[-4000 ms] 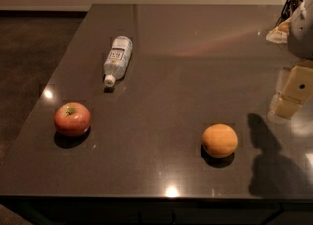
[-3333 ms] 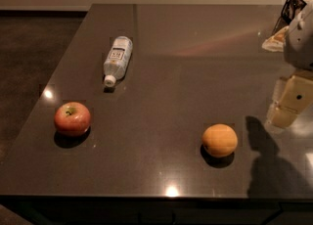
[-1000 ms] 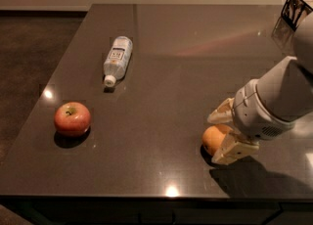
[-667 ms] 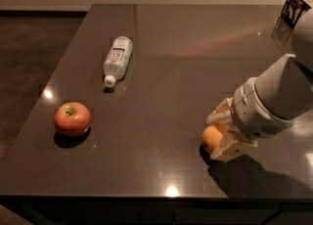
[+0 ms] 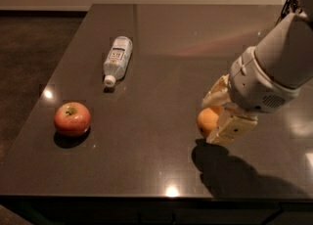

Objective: Pick orange

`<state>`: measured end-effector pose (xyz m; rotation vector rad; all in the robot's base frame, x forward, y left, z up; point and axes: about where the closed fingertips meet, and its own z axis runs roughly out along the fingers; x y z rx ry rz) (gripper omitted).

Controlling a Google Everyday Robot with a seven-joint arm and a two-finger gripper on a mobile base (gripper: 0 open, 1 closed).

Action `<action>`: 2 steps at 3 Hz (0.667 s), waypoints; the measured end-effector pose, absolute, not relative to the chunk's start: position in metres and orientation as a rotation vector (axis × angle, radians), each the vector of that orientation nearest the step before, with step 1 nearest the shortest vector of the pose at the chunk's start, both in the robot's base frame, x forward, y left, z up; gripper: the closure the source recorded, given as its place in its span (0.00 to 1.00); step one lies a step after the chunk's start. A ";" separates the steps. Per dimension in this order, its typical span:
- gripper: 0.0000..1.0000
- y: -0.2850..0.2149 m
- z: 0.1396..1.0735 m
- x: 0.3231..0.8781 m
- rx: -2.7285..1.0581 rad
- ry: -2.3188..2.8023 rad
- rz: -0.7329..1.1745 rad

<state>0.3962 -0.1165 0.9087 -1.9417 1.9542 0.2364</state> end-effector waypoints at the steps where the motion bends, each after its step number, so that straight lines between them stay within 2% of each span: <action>1: 1.00 -0.105 0.954 0.396 -1.967 1.906 0.267; 2: 1.00 -0.105 0.956 0.396 -1.968 1.904 0.266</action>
Offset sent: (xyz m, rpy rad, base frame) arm -0.0008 0.0124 0.0584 0.0391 0.0174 0.0629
